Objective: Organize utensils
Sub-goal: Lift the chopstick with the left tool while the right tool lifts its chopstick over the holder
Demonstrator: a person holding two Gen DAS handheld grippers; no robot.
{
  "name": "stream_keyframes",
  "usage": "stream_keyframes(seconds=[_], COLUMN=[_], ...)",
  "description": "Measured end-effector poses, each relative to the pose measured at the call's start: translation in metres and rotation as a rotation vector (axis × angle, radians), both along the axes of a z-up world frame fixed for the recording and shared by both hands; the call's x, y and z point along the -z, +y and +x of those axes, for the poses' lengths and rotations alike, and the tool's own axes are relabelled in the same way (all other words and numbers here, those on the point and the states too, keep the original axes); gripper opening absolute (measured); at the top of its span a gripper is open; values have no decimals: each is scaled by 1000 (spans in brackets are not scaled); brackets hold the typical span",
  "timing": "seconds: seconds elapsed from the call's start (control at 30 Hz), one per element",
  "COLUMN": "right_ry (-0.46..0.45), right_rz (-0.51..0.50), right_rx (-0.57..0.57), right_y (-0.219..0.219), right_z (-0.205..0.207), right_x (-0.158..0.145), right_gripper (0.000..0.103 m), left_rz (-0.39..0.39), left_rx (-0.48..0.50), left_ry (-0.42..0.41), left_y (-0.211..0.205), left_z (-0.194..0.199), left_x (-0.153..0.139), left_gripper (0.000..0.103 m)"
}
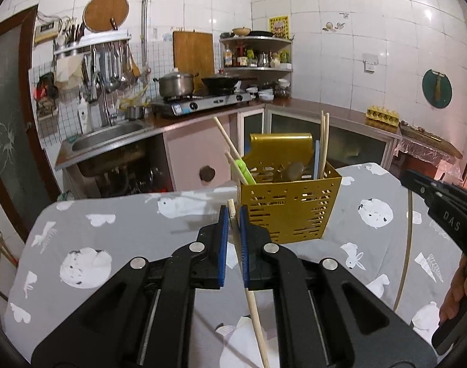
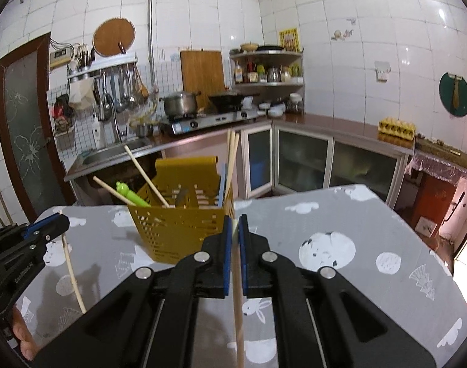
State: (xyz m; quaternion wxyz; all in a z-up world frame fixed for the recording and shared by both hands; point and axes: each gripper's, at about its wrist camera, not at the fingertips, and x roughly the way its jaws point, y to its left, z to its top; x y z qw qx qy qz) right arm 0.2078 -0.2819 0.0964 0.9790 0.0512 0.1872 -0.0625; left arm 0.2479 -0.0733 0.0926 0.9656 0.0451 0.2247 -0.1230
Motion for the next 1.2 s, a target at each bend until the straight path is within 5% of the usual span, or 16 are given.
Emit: stream_keyframes(seconds=[1.2], right_ry=[-244], right_rz=[4], right_rx=[-28], right_y=[-8], right_z=[18], right_x=[-103], right_gripper=[5], left_rz=[-155], left_rx=[49], left_ry=[-193], left_y=[11], left_z=[18], left_x=[-108], left_gripper=[3])
